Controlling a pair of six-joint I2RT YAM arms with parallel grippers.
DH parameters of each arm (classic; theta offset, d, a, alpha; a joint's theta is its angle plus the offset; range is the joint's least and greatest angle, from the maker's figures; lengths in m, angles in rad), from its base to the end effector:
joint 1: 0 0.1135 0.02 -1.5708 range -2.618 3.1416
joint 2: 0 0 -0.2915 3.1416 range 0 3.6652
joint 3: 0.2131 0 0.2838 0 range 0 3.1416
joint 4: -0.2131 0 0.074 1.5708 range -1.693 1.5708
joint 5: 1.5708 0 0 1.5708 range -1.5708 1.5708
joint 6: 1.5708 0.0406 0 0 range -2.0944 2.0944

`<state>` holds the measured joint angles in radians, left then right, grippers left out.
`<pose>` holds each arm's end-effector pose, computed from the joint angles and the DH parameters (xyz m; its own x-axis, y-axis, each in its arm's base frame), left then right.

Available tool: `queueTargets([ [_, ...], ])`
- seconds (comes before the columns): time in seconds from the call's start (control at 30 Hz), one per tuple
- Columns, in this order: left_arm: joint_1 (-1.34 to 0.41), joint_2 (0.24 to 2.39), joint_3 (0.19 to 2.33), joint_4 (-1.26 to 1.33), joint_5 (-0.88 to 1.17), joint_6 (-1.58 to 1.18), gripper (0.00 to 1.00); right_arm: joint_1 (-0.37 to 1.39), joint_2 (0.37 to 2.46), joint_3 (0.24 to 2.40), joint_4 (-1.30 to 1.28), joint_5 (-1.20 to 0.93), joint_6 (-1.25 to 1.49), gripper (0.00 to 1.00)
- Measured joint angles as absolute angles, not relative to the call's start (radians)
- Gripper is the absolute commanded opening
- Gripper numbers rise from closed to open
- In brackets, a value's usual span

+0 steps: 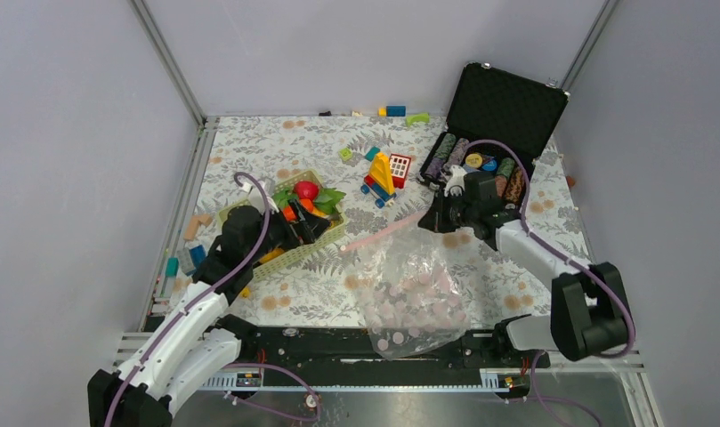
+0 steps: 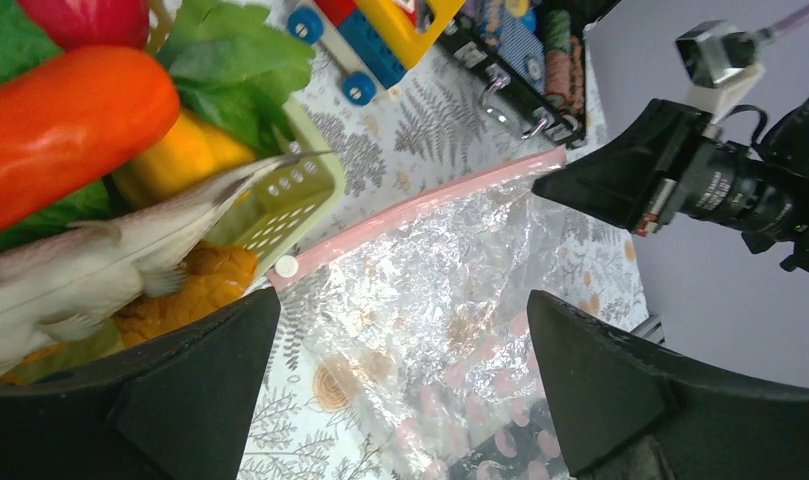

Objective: Place the food in the zip-top bag and seal the zipper

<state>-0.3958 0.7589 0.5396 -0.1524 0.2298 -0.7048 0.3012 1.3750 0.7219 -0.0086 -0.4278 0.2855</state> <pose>0.1792 -0.0849 0.2711 -0.6254 -0.4224 -0.6561 0.2180 0.7128 -0.6667 0.2887 0.1073 0.2104 -0.7271 0.0425 -0.6852 -0.3937 0.7919 0.4668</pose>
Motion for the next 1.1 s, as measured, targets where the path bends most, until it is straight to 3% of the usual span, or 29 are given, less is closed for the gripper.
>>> queueTargets([
  [0.27,-0.396,0.727,0.625,-0.16,0.251,-0.704,0.99,0.303,1.23,0.963,-0.124,-0.818,-0.02,0.0],
  [0.5,-0.396,0.722,0.706,-0.19,0.31,-0.7,0.99,0.306,1.235,1.238,-0.279,-1.169,-0.227,0.0],
  [0.7,-0.397,0.698,0.723,-0.192,0.425,-0.67,0.99,0.307,1.264,1.285,-0.288,-1.386,-0.251,0.0],
  [0.8,-0.411,0.695,0.723,-0.182,0.505,-0.661,0.99,0.309,1.267,1.2,-0.063,-1.444,-0.086,0.0],
  [0.93,-0.474,0.693,0.693,-0.116,0.598,-0.659,0.99,0.323,1.336,1.052,0.563,-1.502,0.433,0.0],
  [1.0,-0.525,0.696,0.676,-0.099,0.62,-0.654,0.99,0.334,1.436,1.064,0.884,-1.517,0.72,0.0],
  [1.1,-0.591,0.714,0.672,-0.094,0.618,-0.643,0.99,0.355,1.558,1.104,1.15,-1.525,0.986,0.0],
])
